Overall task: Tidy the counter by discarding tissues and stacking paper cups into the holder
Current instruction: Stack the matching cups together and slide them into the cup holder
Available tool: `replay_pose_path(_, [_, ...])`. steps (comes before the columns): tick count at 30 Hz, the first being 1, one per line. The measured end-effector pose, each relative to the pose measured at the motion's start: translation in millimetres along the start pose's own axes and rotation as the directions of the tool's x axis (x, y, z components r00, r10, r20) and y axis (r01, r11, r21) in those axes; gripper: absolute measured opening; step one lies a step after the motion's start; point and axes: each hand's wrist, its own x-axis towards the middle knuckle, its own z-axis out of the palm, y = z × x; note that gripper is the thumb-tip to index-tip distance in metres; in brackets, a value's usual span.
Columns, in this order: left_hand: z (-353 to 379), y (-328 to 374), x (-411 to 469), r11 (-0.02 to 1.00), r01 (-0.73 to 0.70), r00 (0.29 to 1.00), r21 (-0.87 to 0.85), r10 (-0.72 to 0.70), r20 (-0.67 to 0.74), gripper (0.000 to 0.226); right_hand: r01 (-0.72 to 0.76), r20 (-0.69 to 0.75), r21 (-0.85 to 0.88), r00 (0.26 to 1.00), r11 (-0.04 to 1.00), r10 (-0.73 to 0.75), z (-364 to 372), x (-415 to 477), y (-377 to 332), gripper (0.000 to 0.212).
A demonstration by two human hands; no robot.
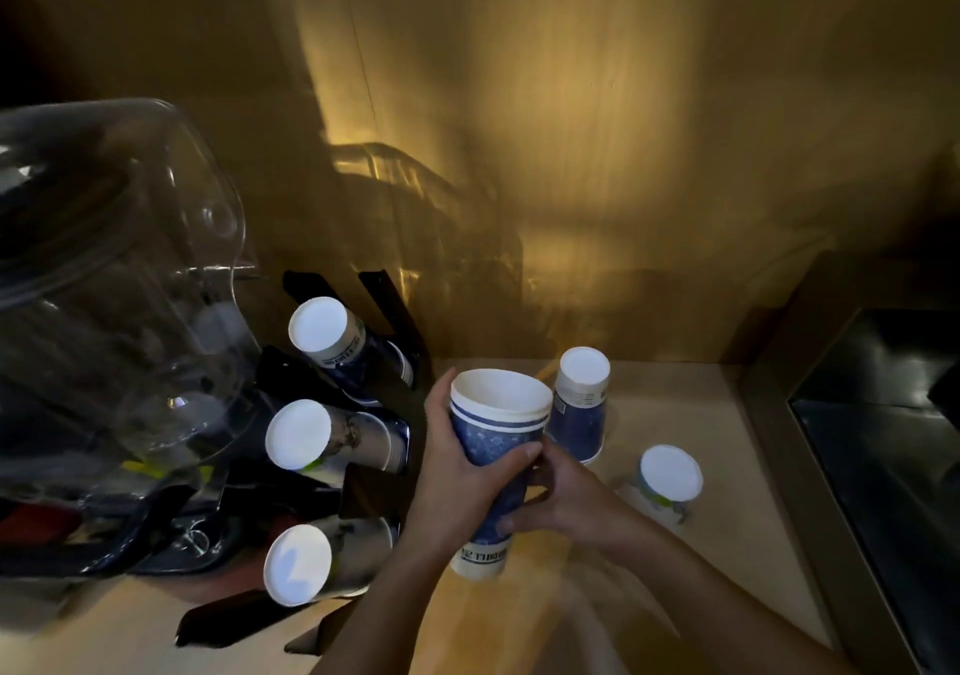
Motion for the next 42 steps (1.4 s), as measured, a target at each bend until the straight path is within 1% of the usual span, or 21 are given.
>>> replay_pose_path(2, [3, 6, 1, 0.998, -0.04, 0.997, 0.054, 0.043, -0.063, 0.087, 0.047, -0.022, -0.041, 0.999, 0.998, -0.048, -8, -3, -12, 0.079])
replay_pose_path(3, [3, 8, 2, 0.996, -0.051, 0.993, 0.079, 0.059, -0.1, 0.088, 0.097, -0.081, -0.033, 0.992, 0.995, -0.099, -12, -5, -18, 0.074])
replay_pose_path(4, [4, 11, 2, 0.992, -0.058, 0.989, 0.112, 0.072, -0.131, 0.09, 0.159, -0.18, -0.011, 0.971, 0.987, -0.158, -16, -8, -25, 0.066])
replay_pose_path(6, [4, 17, 3, 0.977, -0.069, 0.98, 0.2, 0.104, -0.167, 0.095, 0.31, -0.395, -0.044, 0.868, 0.95, -0.302, -21, -16, -42, 0.047])
replay_pose_path(7, [5, 20, 3, 0.965, -0.082, 0.976, 0.248, 0.128, -0.176, 0.095, 0.378, -0.439, -0.114, 0.81, 0.919, -0.388, -22, -20, -52, 0.038])
replay_pose_path(9, [7, 29, 2, 0.937, -0.117, 0.966, 0.329, 0.184, -0.181, 0.095, 0.458, -0.399, -0.258, 0.751, 0.851, -0.525, -20, -25, -72, 0.025])
replay_pose_path(12, [14, 41, 2, 0.883, -0.155, 0.948, 0.443, 0.259, -0.184, 0.095, 0.487, -0.316, -0.399, 0.722, 0.777, -0.615, -15, -25, -96, 0.012])
replay_pose_path(14, [18, 47, 2, 0.857, -0.185, 0.939, 0.481, 0.299, -0.171, 0.097, 0.477, -0.282, -0.435, 0.733, 0.763, -0.619, -15, -24, -108, 0.009])
replay_pose_path(16, [19, 51, 2, 0.838, -0.21, 0.93, 0.504, 0.331, -0.161, 0.097, 0.466, -0.245, -0.42, 0.768, 0.779, -0.591, -16, -25, -118, 0.01])
replay_pose_path(19, [16, 56, 2, 0.828, -0.225, 0.926, 0.514, 0.345, -0.151, 0.095, 0.449, -0.188, -0.453, 0.796, 0.77, -0.575, -20, -27, -127, 0.011])
replay_pose_path(22, [13, 60, 2, 0.859, -0.231, 0.943, 0.456, 0.313, -0.111, 0.091, 0.433, -0.145, -0.534, 0.799, 0.726, -0.583, -22, -26, -131, 0.014])
replay_pose_path(26, [4, 65, 2, 0.928, -0.197, 0.969, 0.316, 0.233, -0.081, 0.084, 0.475, -0.099, -0.522, 0.791, 0.708, -0.603, -24, -24, -137, 0.016])
replay_pose_path(28, [-6, 67, 4, 0.982, -0.124, 0.991, 0.143, 0.129, -0.024, 0.082, 0.496, -0.106, -0.451, 0.795, 0.742, -0.597, -27, -25, -140, 0.019])
replay_pose_path(29, [-12, 68, 5, 0.998, -0.069, 0.997, 0.008, 0.069, 0.026, 0.08, 0.502, -0.128, -0.401, 0.797, 0.766, -0.59, -29, -26, -142, 0.023])
replay_pose_path(30, [-17, 67, 6, 0.989, 0.0, 0.996, -0.147, 0.013, 0.089, 0.077, 0.513, -0.15, -0.348, 0.796, 0.785, -0.587, -32, -26, -145, 0.025])
replay_pose_path(31, [-20, 67, 7, 0.955, 0.076, 0.987, -0.286, -0.032, 0.155, 0.074, 0.528, -0.166, -0.305, 0.79, 0.792, -0.591, -36, -27, -147, 0.026])
replay_pose_path(33, [-23, 66, 7, 0.871, 0.181, 0.962, -0.457, -0.06, 0.267, 0.071, 0.552, -0.177, -0.272, 0.776, 0.788, -0.605, -42, -26, -152, 0.026])
replay_pose_path(35, [-24, 63, 7, 0.824, 0.222, 0.943, -0.521, -0.046, 0.33, 0.07, 0.561, -0.177, -0.27, 0.77, 0.782, -0.613, -46, -25, -156, 0.023])
replay_pose_path(37, [-24, 60, 8, 0.812, 0.232, 0.936, -0.535, -0.038, 0.349, 0.071, 0.56, -0.186, -0.262, 0.77, 0.786, -0.611, -49, -24, -158, 0.019])
replay_pose_path(40, [-26, 59, 6, 0.838, 0.216, 0.943, -0.501, -0.045, 0.331, 0.073, 0.543, -0.192, -0.263, 0.781, 0.798, -0.595, -51, -23, -155, 0.02])
replay_pose_path(42, [-25, 57, 4, 0.886, 0.185, 0.955, -0.425, -0.06, 0.29, 0.073, 0.528, -0.2, -0.275, 0.786, 0.804, -0.585, -51, -22, -153, 0.022])
